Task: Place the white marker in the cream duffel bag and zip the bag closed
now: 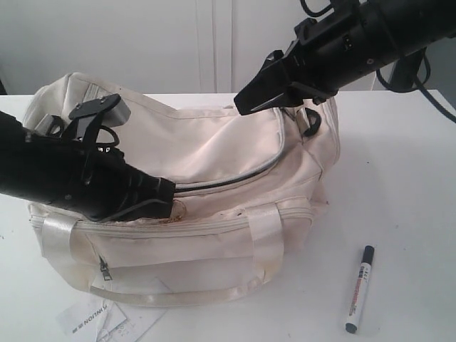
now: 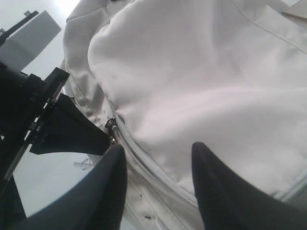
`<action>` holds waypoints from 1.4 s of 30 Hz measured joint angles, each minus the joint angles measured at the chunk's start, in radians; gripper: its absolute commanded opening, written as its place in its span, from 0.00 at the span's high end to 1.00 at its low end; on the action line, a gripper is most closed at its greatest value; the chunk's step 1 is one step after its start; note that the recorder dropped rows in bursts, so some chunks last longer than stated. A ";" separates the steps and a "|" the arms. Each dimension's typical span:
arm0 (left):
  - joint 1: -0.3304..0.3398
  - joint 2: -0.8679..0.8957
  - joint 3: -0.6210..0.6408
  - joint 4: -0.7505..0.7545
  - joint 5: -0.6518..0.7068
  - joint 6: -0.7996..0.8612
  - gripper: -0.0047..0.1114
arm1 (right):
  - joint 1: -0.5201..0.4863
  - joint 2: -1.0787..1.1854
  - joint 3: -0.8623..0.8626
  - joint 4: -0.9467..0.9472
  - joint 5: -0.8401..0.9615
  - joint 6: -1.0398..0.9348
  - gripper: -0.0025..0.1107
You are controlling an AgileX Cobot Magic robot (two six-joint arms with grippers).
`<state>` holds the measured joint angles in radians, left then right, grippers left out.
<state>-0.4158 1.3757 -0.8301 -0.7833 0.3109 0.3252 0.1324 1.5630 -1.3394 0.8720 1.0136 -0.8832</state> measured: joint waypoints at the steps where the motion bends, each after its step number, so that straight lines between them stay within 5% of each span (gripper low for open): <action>1: 0.000 0.000 0.000 0.003 0.000 0.003 0.96 | 0.000 0.000 0.000 0.000 0.000 0.000 0.61; 14: 0.000 -0.064 0.000 0.052 0.052 0.005 0.93 | 0.000 0.000 0.000 0.000 0.000 0.000 0.61; 22: 0.000 -0.066 0.000 0.154 0.094 -0.060 0.40 | 0.000 0.000 0.000 0.000 0.000 0.000 0.61; 42: 0.000 0.028 -0.007 0.008 0.018 -0.063 0.40 | 0.000 0.000 0.000 0.000 -0.002 0.000 0.61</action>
<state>-0.4158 1.4035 -0.8368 -0.7754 0.3290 0.2625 0.1324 1.5630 -1.3394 0.8720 1.0115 -0.8832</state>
